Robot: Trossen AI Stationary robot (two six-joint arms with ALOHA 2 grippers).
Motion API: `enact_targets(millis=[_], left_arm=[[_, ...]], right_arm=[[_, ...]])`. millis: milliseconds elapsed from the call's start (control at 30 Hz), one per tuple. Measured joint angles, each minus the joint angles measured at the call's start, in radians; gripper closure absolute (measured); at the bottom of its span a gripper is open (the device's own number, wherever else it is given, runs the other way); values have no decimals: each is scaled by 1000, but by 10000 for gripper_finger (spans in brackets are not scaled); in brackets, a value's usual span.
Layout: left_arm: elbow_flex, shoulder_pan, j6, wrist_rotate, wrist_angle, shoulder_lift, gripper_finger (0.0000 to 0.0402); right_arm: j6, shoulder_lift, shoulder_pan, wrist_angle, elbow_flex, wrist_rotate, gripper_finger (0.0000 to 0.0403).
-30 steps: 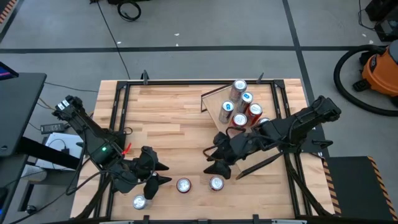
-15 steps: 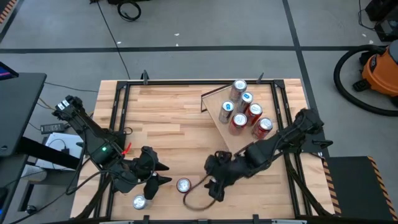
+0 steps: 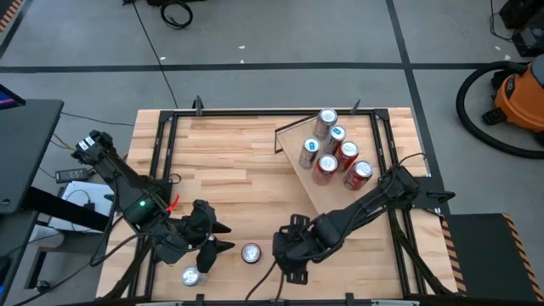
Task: Place canned beverage on shelf
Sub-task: Put the top left red soda can on the shelf
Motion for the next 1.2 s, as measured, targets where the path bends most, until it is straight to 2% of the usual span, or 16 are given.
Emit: enact_targets(millis=[233,367,500,667,800,933,1200], left_arm=[[0,-4,-6,1,-3,14,157],[0,-15,-18,80,-43,14,157],[0,-20,-138,154,-189,15,157],[-4,-44,-263,229,-393,26,157],[-5,-45,-182,227,-425,45,156],[-5,-39,-42,278,-428,80,141],[-5,-13,151,326,-436,147,47]], right_arm=[[-1,-9,-2,-1,-1,16,50],[22,-9,-2,-8,-1,23,35],[79,-20,-2,-134,16,42,34],[118,-57,-2,-232,34,146,34],[145,-96,-1,-242,35,204,35],[158,-129,7,-262,35,232,35],[198,-160,20,-269,35,261,35]])
